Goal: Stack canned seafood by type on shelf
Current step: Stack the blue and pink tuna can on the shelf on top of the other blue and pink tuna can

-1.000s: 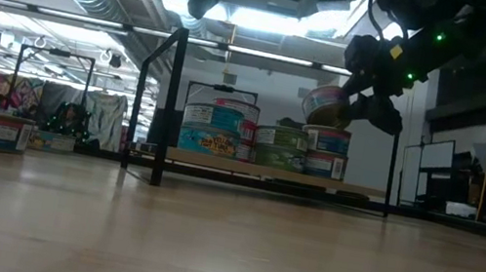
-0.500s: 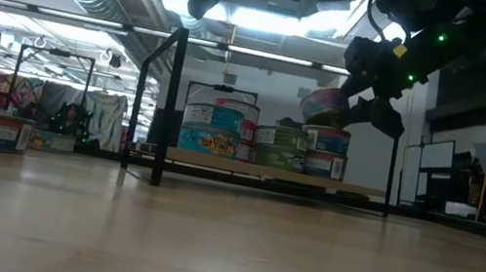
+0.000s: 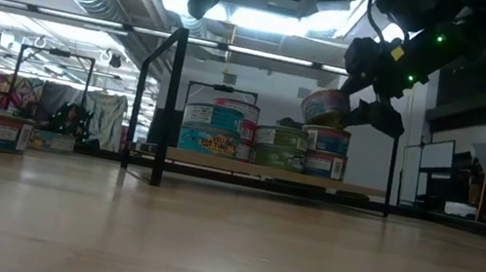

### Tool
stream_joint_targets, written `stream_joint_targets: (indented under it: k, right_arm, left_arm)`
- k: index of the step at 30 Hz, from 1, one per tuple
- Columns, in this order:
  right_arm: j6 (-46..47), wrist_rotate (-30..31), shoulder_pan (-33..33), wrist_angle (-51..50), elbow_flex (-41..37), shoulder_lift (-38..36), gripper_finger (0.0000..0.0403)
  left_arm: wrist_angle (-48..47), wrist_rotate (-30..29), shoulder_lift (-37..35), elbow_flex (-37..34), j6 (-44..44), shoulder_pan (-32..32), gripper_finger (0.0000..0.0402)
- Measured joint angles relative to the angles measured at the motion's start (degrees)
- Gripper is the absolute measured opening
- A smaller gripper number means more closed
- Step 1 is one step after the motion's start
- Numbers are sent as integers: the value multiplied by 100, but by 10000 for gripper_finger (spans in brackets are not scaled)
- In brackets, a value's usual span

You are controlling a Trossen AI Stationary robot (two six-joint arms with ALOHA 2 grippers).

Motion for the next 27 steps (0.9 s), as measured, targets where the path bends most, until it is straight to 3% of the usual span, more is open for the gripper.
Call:
stream_joint_targets:
  k: [27]
  right_arm:
    - [-7, -46, -2, -516, 18, -11, 294]
  left_arm:
    - [0, 0, 0, 0, -2, 0, 1]
